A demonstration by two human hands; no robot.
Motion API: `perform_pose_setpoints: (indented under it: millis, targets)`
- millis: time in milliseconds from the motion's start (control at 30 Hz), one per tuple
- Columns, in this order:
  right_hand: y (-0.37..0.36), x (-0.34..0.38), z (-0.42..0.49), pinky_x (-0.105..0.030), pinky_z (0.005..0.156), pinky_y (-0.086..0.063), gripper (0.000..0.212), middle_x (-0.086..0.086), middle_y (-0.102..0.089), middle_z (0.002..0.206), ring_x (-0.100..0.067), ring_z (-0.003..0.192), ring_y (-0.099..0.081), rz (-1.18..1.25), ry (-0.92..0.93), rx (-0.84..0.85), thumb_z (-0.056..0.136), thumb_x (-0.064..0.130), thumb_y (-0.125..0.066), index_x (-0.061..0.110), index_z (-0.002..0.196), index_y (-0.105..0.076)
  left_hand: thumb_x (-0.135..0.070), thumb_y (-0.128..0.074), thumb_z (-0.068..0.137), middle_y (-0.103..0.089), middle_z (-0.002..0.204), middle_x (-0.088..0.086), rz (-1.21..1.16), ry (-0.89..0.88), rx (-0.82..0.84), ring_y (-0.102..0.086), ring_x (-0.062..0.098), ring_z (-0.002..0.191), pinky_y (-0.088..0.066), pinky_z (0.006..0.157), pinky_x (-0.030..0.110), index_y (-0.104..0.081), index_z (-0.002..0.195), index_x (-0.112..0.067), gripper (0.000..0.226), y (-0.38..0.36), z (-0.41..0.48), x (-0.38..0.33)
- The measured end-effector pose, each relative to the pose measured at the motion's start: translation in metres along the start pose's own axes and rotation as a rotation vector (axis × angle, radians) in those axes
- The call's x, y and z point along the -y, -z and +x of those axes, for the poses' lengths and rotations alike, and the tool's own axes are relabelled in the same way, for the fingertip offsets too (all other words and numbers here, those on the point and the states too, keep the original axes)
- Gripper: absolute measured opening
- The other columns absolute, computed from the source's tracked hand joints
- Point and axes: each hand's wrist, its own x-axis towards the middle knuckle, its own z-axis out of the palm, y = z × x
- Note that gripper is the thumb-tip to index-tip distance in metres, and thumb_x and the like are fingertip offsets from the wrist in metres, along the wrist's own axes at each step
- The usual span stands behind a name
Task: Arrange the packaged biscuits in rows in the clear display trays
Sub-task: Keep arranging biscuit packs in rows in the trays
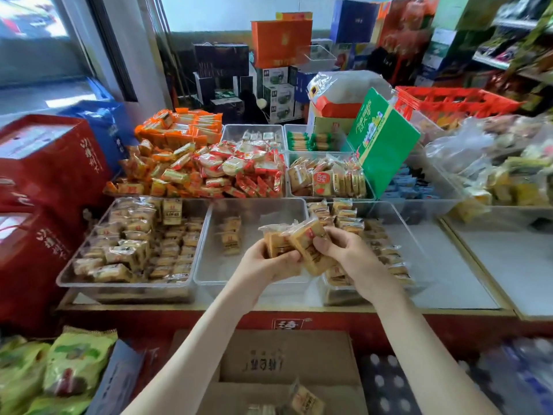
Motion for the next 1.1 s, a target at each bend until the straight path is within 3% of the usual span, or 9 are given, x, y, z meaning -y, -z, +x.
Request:
perform_pose_setpoints:
  millis: [133, 200, 300, 400, 500, 700, 900, 1000, 1100]
  targets:
    - [0.022, -0.001, -0.007, -0.055, 0.098, -0.047, 0.028, -0.006, -0.073, 0.103, -0.033, 0.105, -0.065, 0.195, 0.024, -0.084, 0.081, 0.029, -0.067, 0.018, 0.107, -0.068, -0.007, -0.071, 0.087, -0.075, 0.103, 0.010, 0.000, 0.018, -0.094, -0.068, 0.031, 0.103, -0.053, 0.096, 0.045, -0.068, 0.106, -0.016, 0.022, 0.004, -0.005, -0.008]
    - [0.024, 0.001, -0.011, -0.058, 0.100, -0.045, 0.032, -0.008, -0.071, 0.107, -0.034, 0.108, -0.064, 0.230, 0.081, -0.049, 0.077, 0.031, -0.071, 0.021, 0.107, -0.068, -0.006, -0.073, 0.084, -0.075, 0.101, 0.005, 0.025, -0.037, -0.090, -0.068, 0.029, 0.102, -0.055, 0.090, 0.039, -0.067, 0.107, -0.018, 0.026, 0.003, -0.009, -0.012]
    - [0.021, 0.001, -0.016, -0.044, 0.091, -0.050, 0.031, 0.002, -0.071, 0.103, -0.020, 0.102, -0.066, 0.146, 0.277, -0.071, 0.075, 0.024, -0.074, 0.024, 0.104, -0.063, -0.004, -0.080, 0.076, -0.074, 0.092, -0.007, 0.129, -0.203, -0.159, -0.068, 0.020, 0.095, -0.055, 0.077, 0.028, -0.068, 0.101, -0.027, 0.037, 0.003, -0.014, -0.015]
    - [0.019, 0.001, -0.017, -0.039, 0.092, -0.051, 0.039, 0.007, -0.065, 0.111, -0.016, 0.110, -0.061, -0.073, 0.526, -0.101, 0.079, 0.009, -0.073, 0.032, 0.102, -0.053, -0.033, -0.079, 0.072, -0.068, 0.103, -0.019, 0.578, -0.570, -0.240, -0.064, 0.013, 0.101, -0.051, 0.087, 0.044, -0.064, 0.104, -0.039, 0.037, 0.011, -0.018, -0.016]
    - [0.024, -0.003, -0.014, -0.029, 0.101, -0.043, 0.046, 0.022, -0.052, 0.125, -0.016, 0.122, -0.049, -0.333, 0.723, -0.132, 0.081, 0.013, -0.072, 0.046, 0.104, -0.049, -0.029, -0.077, 0.076, -0.063, 0.111, -0.025, 0.880, -0.870, -0.273, -0.059, 0.006, 0.108, -0.041, 0.097, 0.050, -0.060, 0.109, -0.037, 0.038, 0.020, -0.018, -0.015]
    - [0.026, -0.012, -0.008, -0.018, 0.109, -0.032, 0.045, 0.001, -0.047, 0.121, -0.019, 0.118, -0.046, -0.758, 1.023, -0.121, 0.077, -0.004, -0.061, 0.017, 0.112, -0.045, -0.016, -0.064, 0.088, -0.061, 0.121, -0.010, 1.098, -1.250, -0.306, -0.056, 0.015, 0.121, -0.035, 0.099, 0.043, -0.061, 0.114, -0.026, 0.028, 0.027, -0.019, -0.012]
    - [0.028, -0.025, -0.011, -0.018, 0.114, -0.026, 0.034, -0.004, -0.047, 0.128, -0.017, 0.128, -0.042, -0.765, 1.060, -0.154, 0.083, 0.003, -0.055, 0.013, 0.114, -0.046, -0.014, -0.061, 0.096, -0.056, 0.130, -0.008, 1.302, -1.443, -0.403, -0.051, 0.013, 0.126, -0.036, 0.094, 0.038, -0.058, 0.121, -0.023, 0.027, 0.035, -0.027, 0.001]
    - [0.029, -0.029, -0.013, -0.021, 0.111, -0.035, 0.036, 0.003, -0.051, 0.125, -0.012, 0.125, -0.047, -0.658, 0.978, -0.174, 0.083, 0.003, -0.062, 0.015, 0.113, -0.047, -0.017, -0.063, 0.096, -0.057, 0.128, -0.008, 1.343, -1.477, -0.431, -0.052, 0.013, 0.123, -0.035, 0.094, 0.036, -0.059, 0.120, -0.023, 0.025, 0.034, -0.030, 0.004]
    - [0.019, -0.018, -0.021, -0.031, 0.090, -0.051, 0.038, 0.023, -0.061, 0.108, -0.003, 0.105, -0.059, -0.251, 0.594, -0.264, 0.079, 0.007, -0.074, 0.027, 0.104, -0.052, -0.021, -0.070, 0.087, -0.064, 0.115, -0.006, 1.151, -1.157, -0.455, -0.056, 0.016, 0.109, -0.032, 0.100, 0.026, -0.059, 0.115, -0.022, 0.030, 0.018, -0.033, 0.003]
